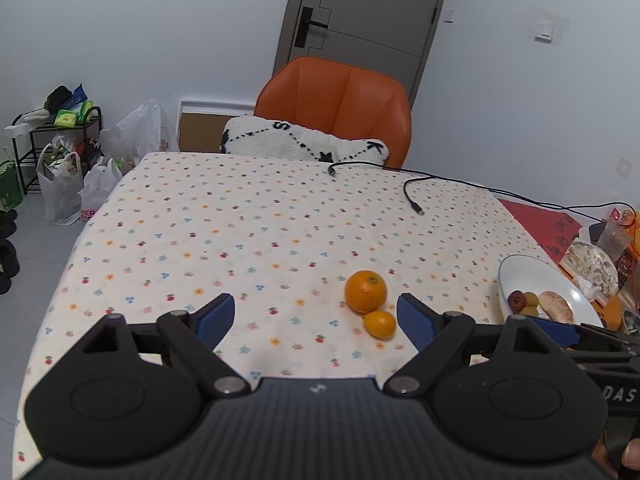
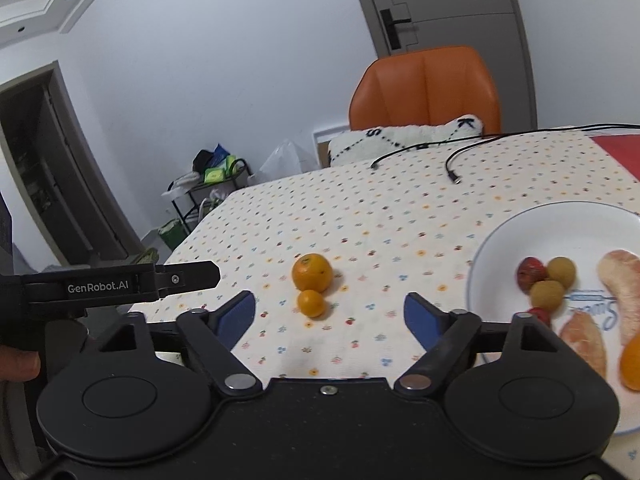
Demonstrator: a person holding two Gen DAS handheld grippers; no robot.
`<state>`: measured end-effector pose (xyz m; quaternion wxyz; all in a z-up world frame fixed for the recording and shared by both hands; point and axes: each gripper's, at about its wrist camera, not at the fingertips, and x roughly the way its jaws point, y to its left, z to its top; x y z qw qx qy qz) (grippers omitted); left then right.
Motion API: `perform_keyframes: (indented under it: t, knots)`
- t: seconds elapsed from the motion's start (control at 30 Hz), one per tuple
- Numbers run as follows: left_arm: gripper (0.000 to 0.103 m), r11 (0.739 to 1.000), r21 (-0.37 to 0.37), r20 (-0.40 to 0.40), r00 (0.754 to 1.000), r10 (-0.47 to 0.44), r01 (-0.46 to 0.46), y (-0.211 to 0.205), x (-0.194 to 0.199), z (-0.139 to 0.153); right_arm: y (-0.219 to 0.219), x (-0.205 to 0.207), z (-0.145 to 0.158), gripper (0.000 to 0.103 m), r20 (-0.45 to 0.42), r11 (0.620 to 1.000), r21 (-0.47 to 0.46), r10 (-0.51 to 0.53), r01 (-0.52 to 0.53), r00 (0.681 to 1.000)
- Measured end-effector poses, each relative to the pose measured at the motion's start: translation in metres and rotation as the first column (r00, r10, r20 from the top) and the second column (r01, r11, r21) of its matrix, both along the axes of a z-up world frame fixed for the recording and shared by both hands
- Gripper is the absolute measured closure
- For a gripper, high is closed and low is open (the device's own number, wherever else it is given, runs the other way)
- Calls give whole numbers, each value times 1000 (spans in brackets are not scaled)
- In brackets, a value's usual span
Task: Organize fruits
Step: 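Move both open tools back from the plate toward the last oranges, then close the right tool on the small mandarin while the left tool grasps the orange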
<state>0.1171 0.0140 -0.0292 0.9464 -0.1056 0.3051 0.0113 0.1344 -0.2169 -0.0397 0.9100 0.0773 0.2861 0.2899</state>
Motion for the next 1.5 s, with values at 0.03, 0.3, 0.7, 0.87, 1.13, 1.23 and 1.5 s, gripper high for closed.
perform_keyframes:
  t: [0.03,0.3,0.7,0.87,1.13,1.23,1.5]
  knots:
    - [16,1000,0,-2,1000,2,-2,2,0,-1,3,1,-1,28,-1,1000,-5,3,-3,1000]
    - [16,1000,-9,-11,1000,6,-6,14,6,-9,25,13,-8,40,-21,999,-40,36,-37,999]
    - [19,999,-51,-22,1000,-7,6,27,19,-23,50,35,-25,51,-66,996,-59,61,-65,996]
    - [21,998,-60,-24,1000,-15,13,29,23,-27,55,44,-32,56,-78,996,-62,56,-61,995]
    - [26,996,-80,-30,999,-27,24,28,33,-33,58,46,-38,81,-72,994,-79,68,-74,995]
    - [27,996,-82,-31,999,-37,34,25,36,-35,53,46,-36,81,-68,995,-77,57,-62,996]
    - [34,994,-88,-35,997,-72,69,11,48,-38,36,44,-29,81,-46,997,-76,15,-18,999]
